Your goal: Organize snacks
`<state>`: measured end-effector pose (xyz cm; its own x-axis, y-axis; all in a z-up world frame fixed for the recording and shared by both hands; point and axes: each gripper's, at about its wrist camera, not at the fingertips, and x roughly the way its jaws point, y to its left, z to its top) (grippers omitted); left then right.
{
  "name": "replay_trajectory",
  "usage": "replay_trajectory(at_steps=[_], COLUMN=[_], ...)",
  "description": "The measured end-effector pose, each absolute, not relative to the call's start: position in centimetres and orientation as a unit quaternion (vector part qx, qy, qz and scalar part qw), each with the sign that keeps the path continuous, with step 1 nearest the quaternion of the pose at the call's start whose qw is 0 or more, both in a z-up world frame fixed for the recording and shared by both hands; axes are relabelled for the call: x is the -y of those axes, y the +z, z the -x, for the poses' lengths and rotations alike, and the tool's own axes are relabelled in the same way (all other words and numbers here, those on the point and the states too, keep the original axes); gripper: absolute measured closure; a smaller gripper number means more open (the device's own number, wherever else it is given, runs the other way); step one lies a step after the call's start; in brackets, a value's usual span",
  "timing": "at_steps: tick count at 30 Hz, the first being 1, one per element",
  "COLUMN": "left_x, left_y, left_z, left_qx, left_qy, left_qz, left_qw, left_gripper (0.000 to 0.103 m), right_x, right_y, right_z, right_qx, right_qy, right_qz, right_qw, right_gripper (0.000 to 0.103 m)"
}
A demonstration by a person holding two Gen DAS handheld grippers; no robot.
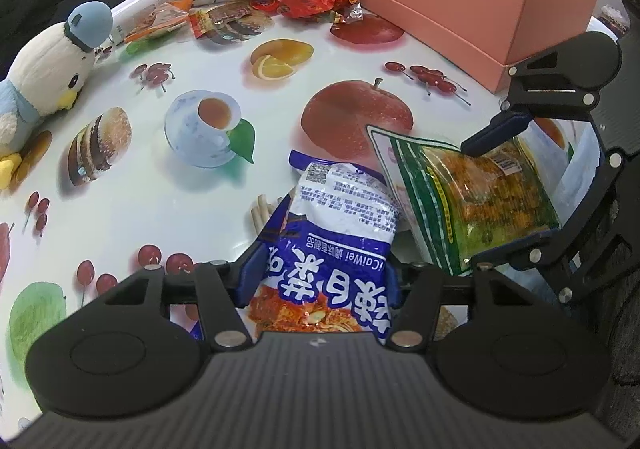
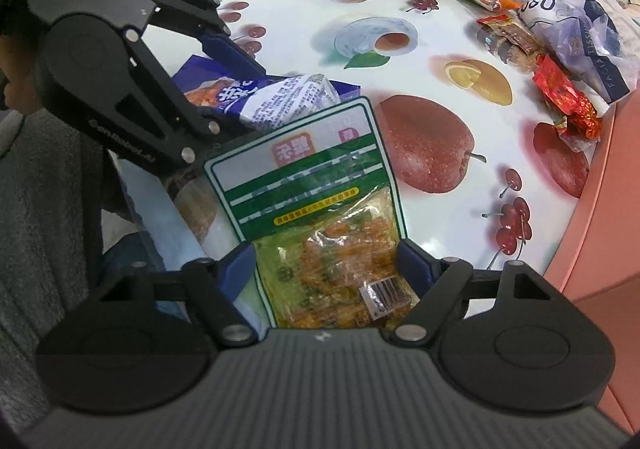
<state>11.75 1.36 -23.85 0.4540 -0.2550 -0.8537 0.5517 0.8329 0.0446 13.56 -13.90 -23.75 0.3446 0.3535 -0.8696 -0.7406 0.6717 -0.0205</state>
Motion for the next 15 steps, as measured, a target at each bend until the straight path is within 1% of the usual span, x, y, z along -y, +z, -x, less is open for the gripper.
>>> replay_trajectory(at_steps=[1, 2, 3, 5, 11, 15], left_x=[-1.39, -1.41, -1.43, -1.49, -1.66, -1.88], left_y=[-23.84, -23.83, -23.8, -23.74, -23.67, -23.5], left_z=[-11.69, -11.68, -11.62, -11.5, -11.01, -10.86], left_qx=[-0.463, -0.462, -0.462, -0.462, -0.463, -0.466], left_qy=[-0.241, -0.24, -0.24, -0.237, -0.228, -0.216], left_qz=[-0.16, -0.159, -0.158, -0.155, -0.145, -0.131], left_qw=[0.838, 0.839, 0.839, 0.84, 0.844, 0.848], left_gripper=[0.04, 0.041, 0.041, 0.041, 0.042, 0.044], right_x=[13.96, 14.01, 14.15, 14.56, 14.23, 14.15], right_y=[-23.7, -23.64, -23.51, -23.25, -23.29, -23.23], right_z=[-13.57, -13.56, -13.64, -13.93, -13.62, -13.43], right_qx=[-0.457, -0.456, -0.455, -0.458, -0.456, -0.454], right_qy=[0.345, 0.344, 0.339, 0.332, 0.328, 0.322], right_qz=[0.211, 0.212, 0.21, 0.196, 0.204, 0.201], right_qw=[0.792, 0.793, 0.797, 0.801, 0.802, 0.806], right_gripper=[0.028, 0.037, 0.043, 0.049, 0.051, 0.055])
